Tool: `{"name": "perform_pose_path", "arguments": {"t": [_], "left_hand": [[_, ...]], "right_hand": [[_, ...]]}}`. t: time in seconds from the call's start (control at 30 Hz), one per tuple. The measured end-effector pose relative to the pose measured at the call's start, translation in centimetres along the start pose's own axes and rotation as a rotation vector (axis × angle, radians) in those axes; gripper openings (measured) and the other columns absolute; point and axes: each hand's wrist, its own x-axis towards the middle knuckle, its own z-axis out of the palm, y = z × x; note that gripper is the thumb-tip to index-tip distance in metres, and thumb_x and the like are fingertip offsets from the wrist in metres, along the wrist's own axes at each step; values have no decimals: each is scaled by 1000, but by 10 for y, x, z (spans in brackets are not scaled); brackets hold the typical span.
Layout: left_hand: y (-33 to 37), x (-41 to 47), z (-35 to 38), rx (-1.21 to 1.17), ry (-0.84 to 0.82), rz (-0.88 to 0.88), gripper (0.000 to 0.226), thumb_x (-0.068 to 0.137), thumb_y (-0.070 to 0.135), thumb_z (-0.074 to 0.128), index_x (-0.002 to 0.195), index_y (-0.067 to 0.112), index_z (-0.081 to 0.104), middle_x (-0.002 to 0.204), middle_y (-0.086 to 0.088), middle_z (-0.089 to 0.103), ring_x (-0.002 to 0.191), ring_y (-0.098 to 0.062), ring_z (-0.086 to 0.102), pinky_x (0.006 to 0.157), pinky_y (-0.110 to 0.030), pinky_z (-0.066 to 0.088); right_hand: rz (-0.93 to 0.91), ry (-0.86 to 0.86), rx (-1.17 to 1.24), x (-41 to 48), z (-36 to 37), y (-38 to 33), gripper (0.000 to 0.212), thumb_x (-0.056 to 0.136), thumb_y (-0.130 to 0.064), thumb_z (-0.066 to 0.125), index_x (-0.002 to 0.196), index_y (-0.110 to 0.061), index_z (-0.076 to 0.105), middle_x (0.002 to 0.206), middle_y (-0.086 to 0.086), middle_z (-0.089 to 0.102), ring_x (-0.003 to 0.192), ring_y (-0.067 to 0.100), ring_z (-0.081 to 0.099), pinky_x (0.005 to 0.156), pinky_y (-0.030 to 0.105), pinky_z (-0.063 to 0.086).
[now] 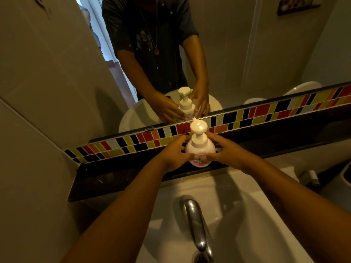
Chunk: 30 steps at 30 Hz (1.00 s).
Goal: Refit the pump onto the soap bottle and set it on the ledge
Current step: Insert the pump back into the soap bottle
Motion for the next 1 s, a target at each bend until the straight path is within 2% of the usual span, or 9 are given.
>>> {"name": "perform_pose_path", "arguments": {"t": [0.13, 0.27, 0.43, 0.6, 0.7, 0.77, 0.83, 0.93, 1.0], "left_hand": [[-7, -4, -8, 5, -5, 3, 65, 78, 19, 76, 135, 26, 44, 138, 0, 53, 121, -21, 54, 96, -42, 51], [-10, -8, -7, -30, 7, 4, 65, 79, 16, 74, 135, 26, 43, 137, 0, 53, 122, -22, 54, 96, -44, 51], [-16, -13, -2, -21, 61, 18, 61, 82, 19, 71, 134, 26, 41, 138, -3, 51, 122, -23, 53, 98, -49, 49], [-17, -14, 1, -44, 75, 6, 61, 81, 21, 72, 134, 25, 42, 140, -2, 48, 124, -23, 51, 99, -48, 48], [-17, -14, 1, -45, 74, 9, 60, 81, 21, 73, 133, 24, 43, 139, -2, 48, 123, -23, 51, 100, -48, 48], [-18, -13, 1, -37, 74, 2, 60, 81, 22, 72, 133, 25, 42, 140, -2, 47, 123, -23, 51, 100, -48, 48], [-18, -13, 1, -35, 81, -7, 60, 81, 21, 72, 133, 26, 42, 140, -2, 47, 123, -23, 52, 99, -48, 48], [-18, -12, 1, -39, 77, -5, 60, 81, 19, 72, 132, 26, 42, 139, -2, 48, 123, -23, 51, 100, -49, 47], [-18, -12, 2, -45, 72, 4, 60, 81, 19, 73, 132, 25, 42, 140, -3, 47, 123, -23, 51, 101, -50, 46]], "right_hand": [[-49, 19, -22, 3, -2, -17, 62, 74, -31, 73, 128, -43, 45, 134, -7, 53, 118, 14, 49, 89, 36, 47], [-92, 10, -60, 9, 12, -32, 49, 77, -30, 70, 123, -36, 53, 126, -5, 59, 115, 16, 52, 89, 35, 46], [-112, 172, -151, 6, 25, -34, 50, 77, -24, 71, 123, -21, 55, 127, 5, 58, 117, 23, 54, 92, 38, 44], [-140, 314, -215, -6, 34, -28, 47, 74, -24, 74, 117, -18, 55, 122, 5, 56, 114, 24, 53, 95, 44, 48], [-127, 370, -202, -11, 34, -24, 45, 73, -25, 75, 111, -17, 52, 118, 5, 55, 111, 22, 54, 89, 39, 51], [-112, 352, -153, -10, 34, -27, 52, 74, -26, 74, 119, -21, 49, 127, 5, 53, 116, 21, 50, 90, 37, 48], [-89, 253, -121, -8, 32, -32, 59, 76, -24, 72, 129, -24, 44, 135, 5, 51, 123, 23, 47, 94, 41, 45], [-77, 122, -154, -8, 34, -35, 58, 81, -19, 67, 133, -23, 42, 137, 7, 50, 127, 28, 46, 100, 46, 43], [-106, 157, -167, -14, 39, -31, 58, 82, -18, 66, 134, -24, 41, 137, 7, 50, 128, 28, 44, 102, 48, 42]]}}
